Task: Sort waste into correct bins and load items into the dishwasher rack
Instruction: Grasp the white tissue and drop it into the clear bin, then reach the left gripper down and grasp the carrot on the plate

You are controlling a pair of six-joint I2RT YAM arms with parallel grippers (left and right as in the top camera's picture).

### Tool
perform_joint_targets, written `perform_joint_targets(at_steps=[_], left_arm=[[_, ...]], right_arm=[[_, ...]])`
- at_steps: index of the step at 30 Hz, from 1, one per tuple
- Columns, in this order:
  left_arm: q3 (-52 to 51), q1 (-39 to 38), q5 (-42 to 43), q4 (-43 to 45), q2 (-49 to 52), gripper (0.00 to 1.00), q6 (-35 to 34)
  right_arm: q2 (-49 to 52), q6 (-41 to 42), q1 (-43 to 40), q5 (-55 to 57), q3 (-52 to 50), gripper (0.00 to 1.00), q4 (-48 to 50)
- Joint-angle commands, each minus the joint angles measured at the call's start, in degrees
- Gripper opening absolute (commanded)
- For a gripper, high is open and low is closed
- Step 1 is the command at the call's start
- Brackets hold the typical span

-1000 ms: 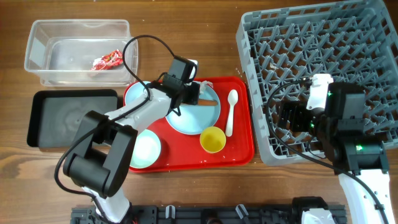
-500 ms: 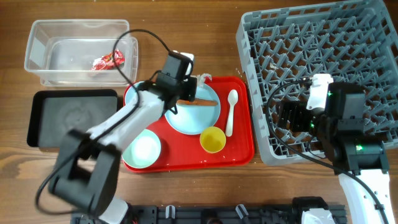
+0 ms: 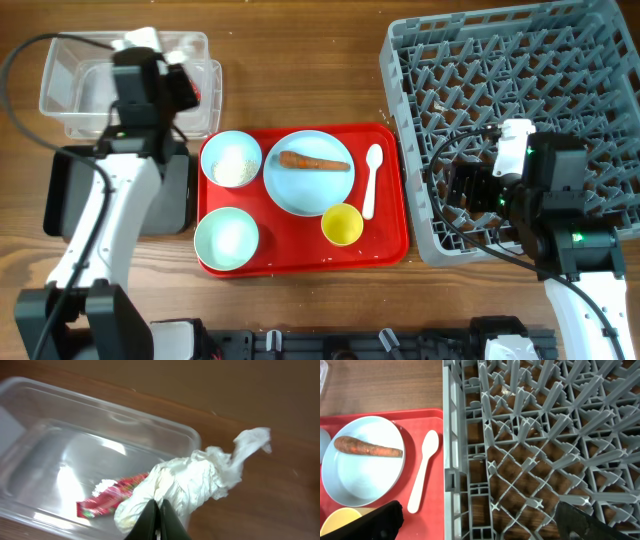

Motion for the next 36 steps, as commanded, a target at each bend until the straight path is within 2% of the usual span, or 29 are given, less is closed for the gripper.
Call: perform_joint_targets(at_steps=[1, 2, 3, 9, 12, 15, 18, 20, 21, 22, 24, 27, 29, 33, 36], left_arm=[[0.11, 5.14, -0.50, 1.90, 4.61, 0.12, 0.04], [0.11, 6.21, -0.50, 2.10, 5.60, 0.39, 0.04], [0.11, 6.73, -0.50, 2.56, 6.05, 0.49, 0.04], [0.13, 6.62, 0.33, 4.50, 4.94, 0.50, -0.13], [0.13, 4.55, 8.85, -0.46, 2.45, 0.43, -1.18], [0.13, 0.09, 15.54, -6.97, -0.94, 0.43, -10.64], [0.11, -6.80, 18.91, -12.76, -2.25, 0.54, -23.50], [-0.02, -12.17, 18.97, -17.81, -2.16, 0.57, -31.61], [-0.11, -13.90, 18.69, -19.47, -2.14, 0.62, -34.69], [-0.22, -16.35, 18.10, -21.27, -1.84, 0.76, -40.44], [-0.37, -19.63, 17.68, -21.92, -1.01, 1.00, -47.34], [-0.39, -24.90, 16.90, -21.86, 1.36, 0.99, -57.79], [-0.42, -27.45, 15.65, -21.86, 3.23, 0.99, -61.72], [-0.42, -31.06, 11.50, -21.66, 7.34, 0.99, -65.24], [-0.42, -32.24, 8.44, -21.20, 11.21, 0.93, -67.36]], right_arm=[[0.15, 0.00, -0.28, -0.46, 1.22, 1.00, -0.04], [0.15, -0.02, -0.28, -0.46, 1.22, 1.00, -0.02], [0.15, -0.02, -0.28, -0.46, 1.22, 1.00, -0.04], [0.15, -0.02, -0.28, -0.46, 1.22, 1.00, -0.39], [0.17, -0.02, -0.28, -0.46, 1.22, 1.00, -0.37], [0.17, 0.00, -0.28, -0.44, 1.22, 1.00, -0.37], [0.17, 0.00, -0.28, -0.46, 1.22, 1.00, -0.39], [0.15, 0.00, -0.28, -0.46, 1.22, 1.00, -0.37], [0.17, 0.00, -0.28, -0.46, 1.22, 0.99, -0.37], [0.17, 0.02, -0.28, -0.46, 1.22, 1.00, -0.37], [0.17, 0.44, -0.28, -0.46, 1.22, 1.00, -0.42], [0.17, 0.46, -0.28, -0.48, 1.22, 1.00, -0.50], [0.15, 0.48, -0.28, -0.48, 1.22, 1.00, -0.50], [0.17, 1.09, -0.28, -0.46, 1.22, 1.00, -0.50], [0.15, 1.36, -0.28, -0.46, 1.22, 1.00, -0.50]])
